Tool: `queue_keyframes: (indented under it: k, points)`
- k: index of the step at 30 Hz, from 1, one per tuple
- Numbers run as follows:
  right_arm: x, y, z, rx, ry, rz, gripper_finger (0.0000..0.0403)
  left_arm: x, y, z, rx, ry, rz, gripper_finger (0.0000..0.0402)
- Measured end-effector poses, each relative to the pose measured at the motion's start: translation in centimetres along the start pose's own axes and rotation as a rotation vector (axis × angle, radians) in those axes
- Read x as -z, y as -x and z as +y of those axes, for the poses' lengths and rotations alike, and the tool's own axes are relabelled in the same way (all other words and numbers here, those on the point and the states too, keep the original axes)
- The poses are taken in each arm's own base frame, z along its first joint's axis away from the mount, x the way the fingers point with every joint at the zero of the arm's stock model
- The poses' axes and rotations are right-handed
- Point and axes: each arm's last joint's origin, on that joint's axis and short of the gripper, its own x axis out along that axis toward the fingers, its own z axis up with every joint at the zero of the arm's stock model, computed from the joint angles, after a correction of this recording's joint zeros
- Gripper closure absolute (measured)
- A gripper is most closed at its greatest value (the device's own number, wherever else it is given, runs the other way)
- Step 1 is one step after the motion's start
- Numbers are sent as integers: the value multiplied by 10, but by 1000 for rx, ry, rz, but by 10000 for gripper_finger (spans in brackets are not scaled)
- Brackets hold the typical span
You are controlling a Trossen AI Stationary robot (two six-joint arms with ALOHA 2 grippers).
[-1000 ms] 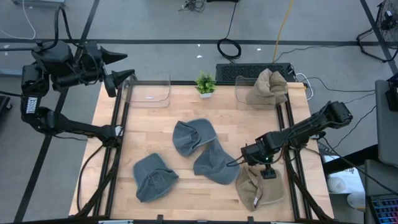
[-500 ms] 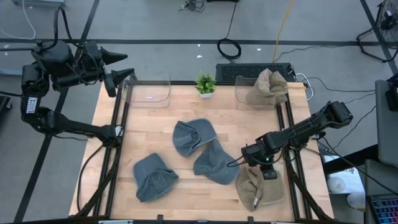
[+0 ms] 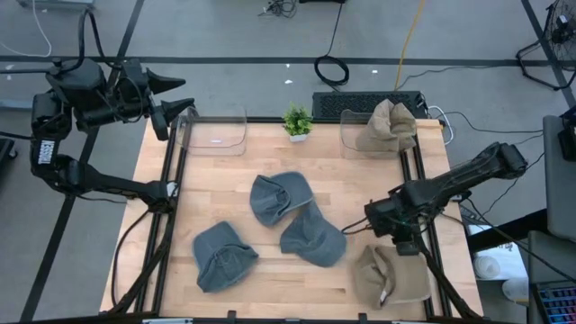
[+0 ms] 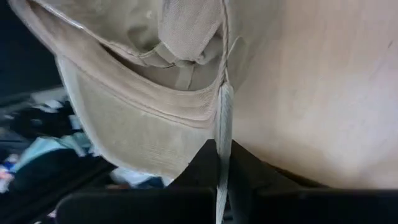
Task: Pick & Place hat
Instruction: Put the brown cap into the right transparent bin
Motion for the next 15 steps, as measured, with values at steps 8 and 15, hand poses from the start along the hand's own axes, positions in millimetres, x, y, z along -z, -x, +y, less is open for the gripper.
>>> queue_keyframes:
  k: [8, 15]
  points:
    - [5, 35, 27, -94, 23, -339, 402, -2, -2, 0, -9, 3, -11, 137]
    - [-1, 62, 43, -105, 20, -688, 402, -2, -3, 0, -11, 11, -15, 144]
